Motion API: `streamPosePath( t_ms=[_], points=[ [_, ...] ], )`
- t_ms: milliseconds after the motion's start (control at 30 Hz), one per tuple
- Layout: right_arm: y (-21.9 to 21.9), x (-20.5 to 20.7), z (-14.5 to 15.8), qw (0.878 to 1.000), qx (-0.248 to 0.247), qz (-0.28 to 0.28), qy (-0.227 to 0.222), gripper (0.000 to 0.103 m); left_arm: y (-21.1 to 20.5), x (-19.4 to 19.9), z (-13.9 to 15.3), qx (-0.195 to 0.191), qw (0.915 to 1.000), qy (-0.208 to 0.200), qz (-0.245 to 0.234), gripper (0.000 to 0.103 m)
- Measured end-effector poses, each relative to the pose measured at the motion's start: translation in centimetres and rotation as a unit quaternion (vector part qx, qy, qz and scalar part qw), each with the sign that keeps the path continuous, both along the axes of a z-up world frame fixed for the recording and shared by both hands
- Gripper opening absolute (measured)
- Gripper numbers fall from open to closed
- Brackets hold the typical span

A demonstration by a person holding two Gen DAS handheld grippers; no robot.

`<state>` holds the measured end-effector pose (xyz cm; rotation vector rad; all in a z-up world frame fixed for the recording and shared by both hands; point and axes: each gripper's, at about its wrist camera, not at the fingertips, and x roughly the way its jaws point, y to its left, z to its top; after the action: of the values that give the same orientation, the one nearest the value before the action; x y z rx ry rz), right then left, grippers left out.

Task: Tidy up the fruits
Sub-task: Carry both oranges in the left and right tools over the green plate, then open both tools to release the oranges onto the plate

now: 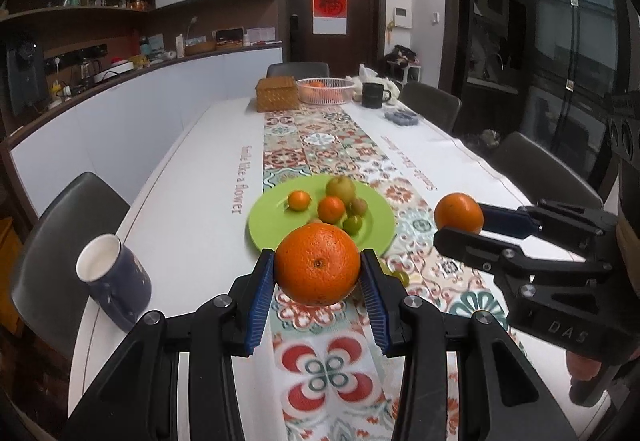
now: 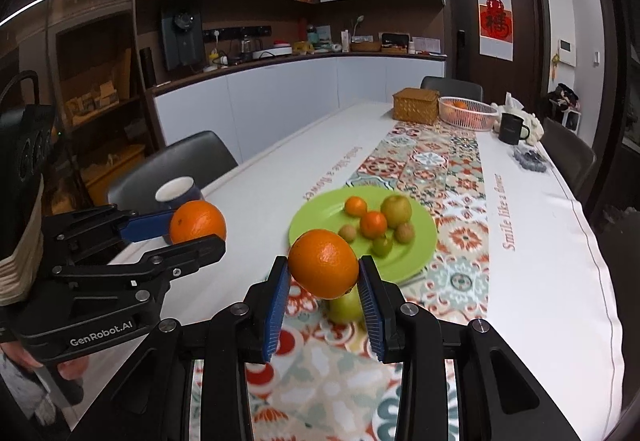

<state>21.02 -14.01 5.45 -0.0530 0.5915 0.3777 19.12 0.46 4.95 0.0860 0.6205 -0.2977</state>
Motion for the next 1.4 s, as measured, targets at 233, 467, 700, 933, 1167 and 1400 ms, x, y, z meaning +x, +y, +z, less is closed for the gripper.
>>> streamPosePath(
  t_ms=[233,467,700,933,1167,1400],
  points=[
    [1.1,3.9,-0.4,1.0,0.01,0.002,0.023,0.036,1.0,4.0,0.3,-0.01,0.9999,0.01,0.005,0.042],
    [1.8,7.8,-2.2,0.999,-0.007,0.005,0.052,0.036,1.5,8.2,-1.6,-0.002,0.9995,0.032,-0.001,0.042],
    [2.0,11.2,-5.4,0.996,-0.019,0.007,0.087,0.036,1.4,12.5,-5.4,-0.001,0.9976,0.069,-0.01,0.042],
    [1.8,13.6,-7.8,0.993,-0.026,0.005,0.112,0.036,0.7,15.3,-8.4,0.007,0.995,0.098,-0.017,0.042],
    [1.7,14.5,-8.9,0.993,-0.022,0.004,0.118,0.036,0.1,16.4,-9.9,0.019,0.9927,0.117,-0.022,0.042],
    [0.5,13.6,-7.5,0.995,-0.032,-0.036,0.088,0.058,0.8,15.0,-8.5,0.027,0.9957,0.089,0.004,0.063]
  ],
)
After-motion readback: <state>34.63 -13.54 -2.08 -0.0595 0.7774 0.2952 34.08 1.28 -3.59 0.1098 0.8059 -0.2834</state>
